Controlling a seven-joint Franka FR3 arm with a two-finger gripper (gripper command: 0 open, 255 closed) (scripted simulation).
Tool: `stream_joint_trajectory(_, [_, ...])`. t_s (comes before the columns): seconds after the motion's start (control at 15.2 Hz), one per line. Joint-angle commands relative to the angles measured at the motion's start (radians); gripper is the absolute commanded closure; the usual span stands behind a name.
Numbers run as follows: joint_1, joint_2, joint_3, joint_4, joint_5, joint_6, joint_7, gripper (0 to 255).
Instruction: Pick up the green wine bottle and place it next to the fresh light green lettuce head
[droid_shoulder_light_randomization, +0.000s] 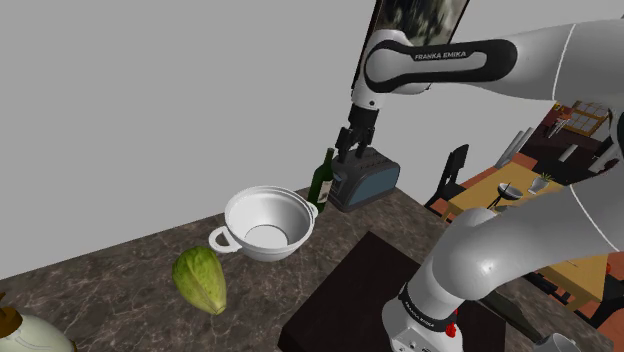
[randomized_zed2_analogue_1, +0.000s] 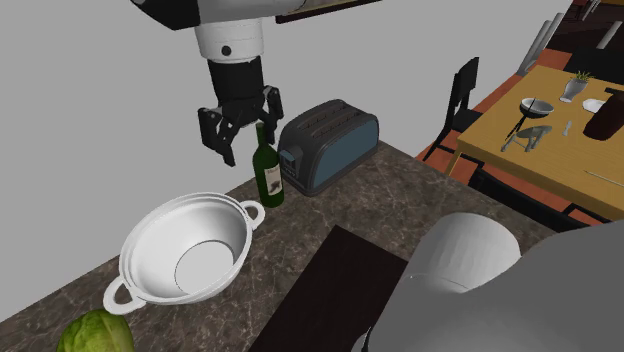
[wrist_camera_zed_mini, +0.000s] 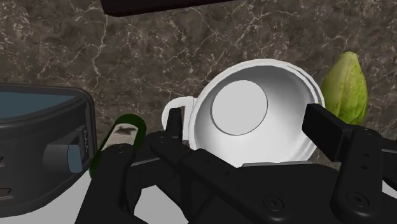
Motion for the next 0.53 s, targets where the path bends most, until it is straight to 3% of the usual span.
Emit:
stream_joint_trajectory(0.0, [-0.007,0.052,-0.023,0.017,-0.011,0.053,-0.03,0])
stream_joint_trajectory(0.46, [-0.025,0.262,-0.105,0.102,-0.008,0.234,-0.144,0])
